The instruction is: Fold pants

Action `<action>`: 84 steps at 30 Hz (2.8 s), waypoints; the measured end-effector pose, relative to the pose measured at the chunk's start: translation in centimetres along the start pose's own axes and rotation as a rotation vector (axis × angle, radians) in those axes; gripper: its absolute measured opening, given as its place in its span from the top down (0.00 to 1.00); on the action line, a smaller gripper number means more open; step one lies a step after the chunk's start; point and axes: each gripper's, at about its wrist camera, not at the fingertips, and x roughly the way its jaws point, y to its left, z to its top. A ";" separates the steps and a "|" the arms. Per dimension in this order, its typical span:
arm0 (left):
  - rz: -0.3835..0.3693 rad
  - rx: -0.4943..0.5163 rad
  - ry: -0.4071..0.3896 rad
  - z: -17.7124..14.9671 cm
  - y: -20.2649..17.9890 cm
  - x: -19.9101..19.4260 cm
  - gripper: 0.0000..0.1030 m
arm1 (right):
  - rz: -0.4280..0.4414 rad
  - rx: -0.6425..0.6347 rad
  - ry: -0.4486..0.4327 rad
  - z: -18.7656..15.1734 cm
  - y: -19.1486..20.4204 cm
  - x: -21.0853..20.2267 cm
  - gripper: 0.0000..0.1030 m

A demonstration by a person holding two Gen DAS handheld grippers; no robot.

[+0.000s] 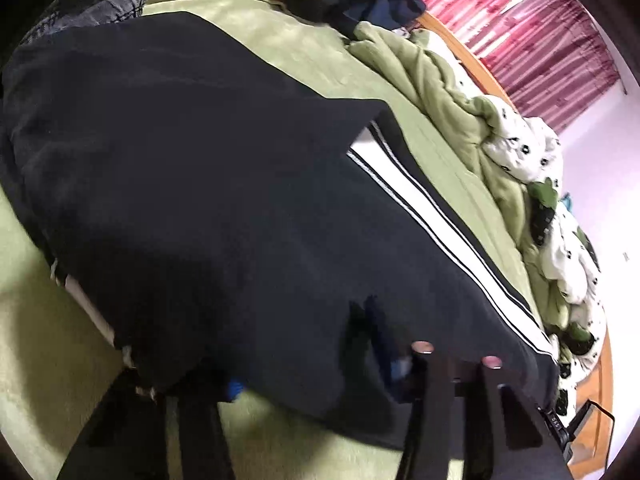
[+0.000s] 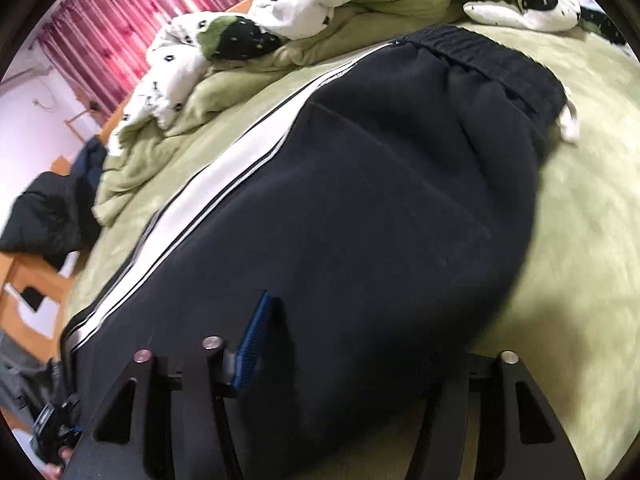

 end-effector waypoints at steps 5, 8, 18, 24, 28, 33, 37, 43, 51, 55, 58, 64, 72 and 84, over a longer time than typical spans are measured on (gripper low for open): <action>0.044 0.028 -0.011 0.1 -0.3 -0.3 0.83 | 0.005 0.029 -0.026 1.5 -0.3 0.8 0.80; 0.033 0.049 -0.033 -0.6 -0.7 -1.7 0.86 | 0.018 0.026 -0.040 1.6 -0.3 -0.3 0.84; -0.055 0.119 -0.012 -4.2 -1.2 -6.4 0.91 | 0.024 0.045 -0.110 2.0 -0.2 -6.6 0.92; -0.123 0.160 0.038 -7.7 -2.3 -8.9 0.91 | 0.020 0.089 -0.120 1.9 -2.4 -11.5 0.92; -0.134 0.251 0.078 -10.7 -3.4 -10.5 0.91 | -0.019 0.098 -0.133 0.9 -5.3 -15.2 0.92; -0.135 0.281 0.125 -13.3 -3.1 -11.3 0.91 | -0.049 0.137 -0.125 -1.6 -9.4 -18.7 0.92; -0.113 0.257 0.185 -14.4 -2.0 -10.3 0.90 | -0.061 0.159 -0.095 -3.5 -11.3 -18.8 0.92; -0.102 0.240 0.231 -15.1 -0.7 -10.9 0.78 | -0.081 0.167 -0.015 -5.5 -12.3 -17.8 0.80; 0.013 0.297 0.187 -16.2 0.0 -14.9 0.51 | -0.134 0.047 -0.044 -9.2 -14.7 -23.4 0.43; -0.008 0.222 0.138 -16.1 0.1 -16.6 0.48 | -0.138 0.119 -0.104 -9.8 -18.7 -26.8 0.35; -0.050 0.199 0.134 -16.0 -0.5 -17.2 0.48 | -0.045 0.251 -0.152 -9.4 -22.0 -27.4 0.34; -0.042 0.265 0.069 -16.5 -3.7 -18.0 0.44 | 0.094 0.391 -0.181 -5.9 -25.5 -24.1 0.34; -0.078 0.265 0.083 -17.1 -6.6 -14.9 0.44 | 0.204 0.468 -0.089 -2.2 -24.1 -16.0 0.34; -0.054 0.339 0.050 -17.0 -6.7 -15.2 0.44 | 0.024 0.027 -0.380 3.0 -22.4 -20.1 0.71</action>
